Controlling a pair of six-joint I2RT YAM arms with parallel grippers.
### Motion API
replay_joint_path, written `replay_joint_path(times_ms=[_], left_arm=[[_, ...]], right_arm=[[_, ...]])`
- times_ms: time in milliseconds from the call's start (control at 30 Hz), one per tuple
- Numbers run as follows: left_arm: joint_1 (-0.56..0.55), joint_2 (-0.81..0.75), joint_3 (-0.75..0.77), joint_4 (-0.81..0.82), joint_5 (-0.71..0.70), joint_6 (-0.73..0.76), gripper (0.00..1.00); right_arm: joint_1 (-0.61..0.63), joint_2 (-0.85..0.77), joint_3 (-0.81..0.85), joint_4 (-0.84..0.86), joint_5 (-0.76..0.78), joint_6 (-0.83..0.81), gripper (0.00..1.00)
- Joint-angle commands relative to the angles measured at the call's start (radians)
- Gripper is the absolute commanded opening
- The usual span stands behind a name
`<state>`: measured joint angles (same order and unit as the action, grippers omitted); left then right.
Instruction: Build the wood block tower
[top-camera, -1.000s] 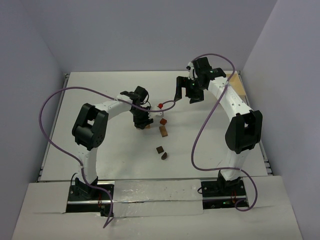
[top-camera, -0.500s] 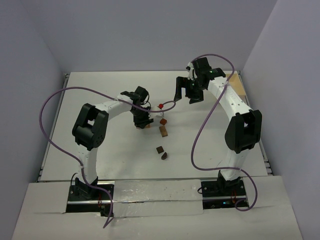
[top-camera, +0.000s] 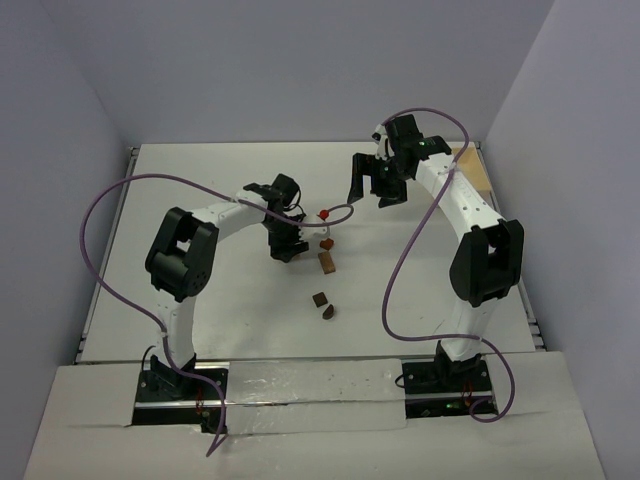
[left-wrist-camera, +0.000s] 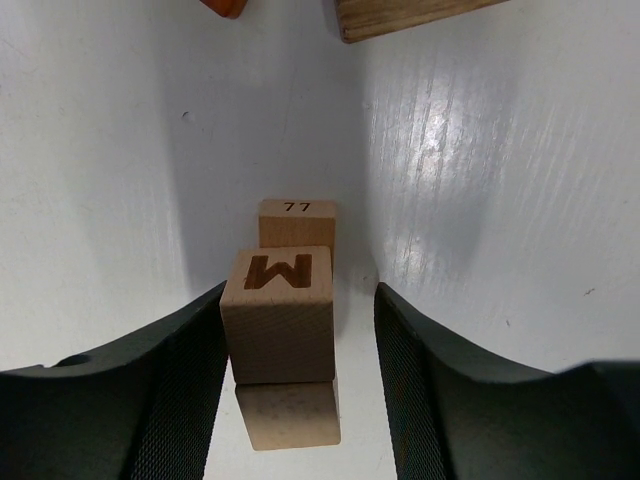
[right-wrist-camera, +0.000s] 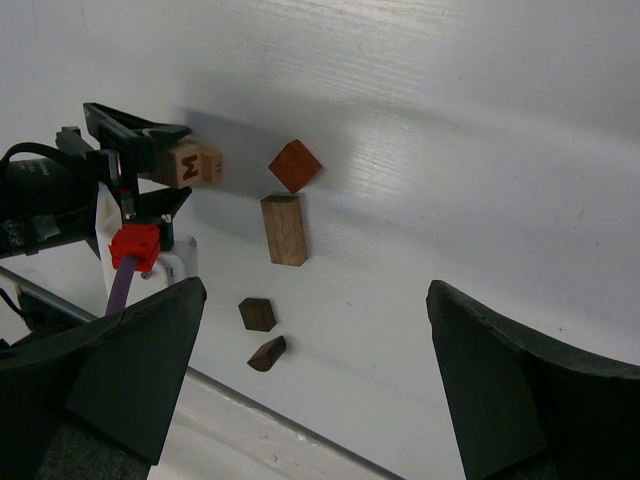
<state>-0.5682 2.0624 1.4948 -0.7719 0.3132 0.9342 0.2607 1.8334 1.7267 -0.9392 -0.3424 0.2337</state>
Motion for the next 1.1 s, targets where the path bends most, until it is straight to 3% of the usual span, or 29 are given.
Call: replay_joint_path(times_ms=[0, 367, 767, 967, 1067], left_arm=[[-0.009, 0.005, 0.009, -0.032, 0.013, 0.021, 0.66], [-0.007, -0.02, 0.111, -0.083, -0.021, 0.011, 0.91], [-0.009, -0.059, 0.268, -0.227, -0.037, 0.025, 0.98], [0.007, -0.186, 0.377, -0.311, 0.006, -0.021, 0.99], [0.043, -0.317, 0.321, -0.265, 0.084, -0.125, 0.99]], right_arm=[[-0.011, -0.008, 0.014, -0.001, -0.013, -0.005, 1.0], [-0.009, -0.027, 0.013, -0.001, -0.015, -0.003, 1.0], [-0.008, -0.051, 0.008, 0.002, -0.017, -0.003, 1.0], [-0.008, -0.074, 0.014, -0.001, -0.02, -0.022, 1.0], [-0.006, -0.087, -0.001, 0.003, -0.016, -0.05, 1.0]])
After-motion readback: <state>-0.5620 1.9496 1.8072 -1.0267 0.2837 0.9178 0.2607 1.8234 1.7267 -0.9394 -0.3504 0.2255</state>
